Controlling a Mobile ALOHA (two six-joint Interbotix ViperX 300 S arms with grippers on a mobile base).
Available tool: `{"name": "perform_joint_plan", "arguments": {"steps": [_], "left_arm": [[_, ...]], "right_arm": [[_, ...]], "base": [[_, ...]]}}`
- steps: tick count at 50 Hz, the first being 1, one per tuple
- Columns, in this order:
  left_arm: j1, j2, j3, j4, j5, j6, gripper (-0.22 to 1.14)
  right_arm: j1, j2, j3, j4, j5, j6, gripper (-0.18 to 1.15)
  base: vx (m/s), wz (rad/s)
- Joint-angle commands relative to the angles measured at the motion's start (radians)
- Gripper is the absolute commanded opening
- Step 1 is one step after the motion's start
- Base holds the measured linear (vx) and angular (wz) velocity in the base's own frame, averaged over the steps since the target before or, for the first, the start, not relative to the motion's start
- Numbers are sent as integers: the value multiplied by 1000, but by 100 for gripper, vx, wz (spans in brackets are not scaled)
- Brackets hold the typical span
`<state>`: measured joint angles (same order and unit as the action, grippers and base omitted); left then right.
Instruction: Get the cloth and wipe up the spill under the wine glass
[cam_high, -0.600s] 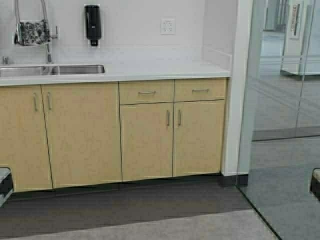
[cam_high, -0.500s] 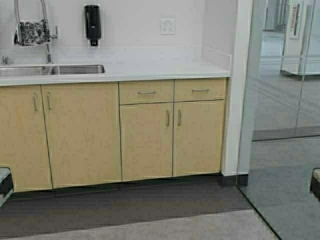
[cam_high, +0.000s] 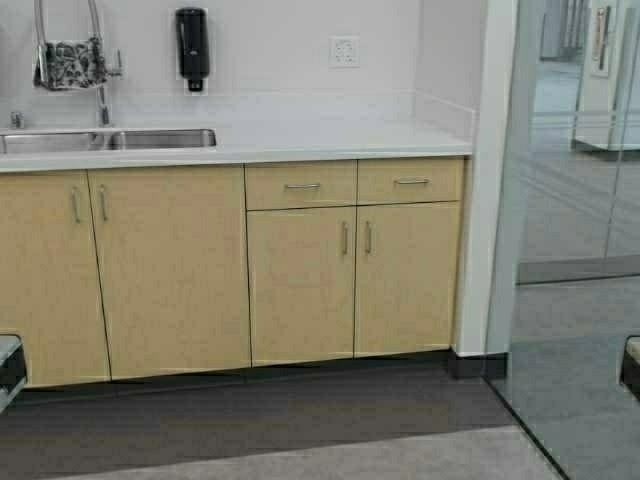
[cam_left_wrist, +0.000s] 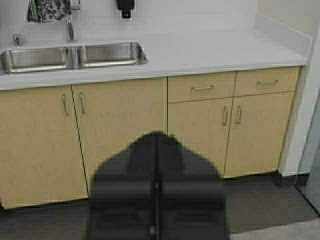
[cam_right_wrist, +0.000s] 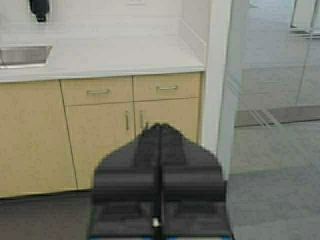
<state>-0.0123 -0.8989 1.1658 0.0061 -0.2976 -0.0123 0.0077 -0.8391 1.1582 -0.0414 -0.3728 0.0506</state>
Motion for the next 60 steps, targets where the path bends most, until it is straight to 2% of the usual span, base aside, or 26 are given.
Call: {"name": "perform_joint_plan", "arguments": {"steps": [1, 11, 34, 43, 60], "left_arm": [[2, 6, -17, 5, -12, -3, 3], [2, 6, -6, 5, -32, -6, 3], [14, 29, 37, 5, -112, -6, 3], [72, 32, 32, 6, -121, -31, 3], [72, 31, 38, 38, -123, -97, 3]], "right_arm": [[2, 3, -11, -12, -28, 6, 6], [2, -3, -9, -18, -35, 12, 6], [2, -8, 2, -109, -81, 138, 6], [2, 26, -3, -143, -92, 149, 6], [2, -5, 12, -147, -100, 141, 6]], "base": [[19, 7], [24, 7], [27, 10], [29, 11], [32, 13]]}}
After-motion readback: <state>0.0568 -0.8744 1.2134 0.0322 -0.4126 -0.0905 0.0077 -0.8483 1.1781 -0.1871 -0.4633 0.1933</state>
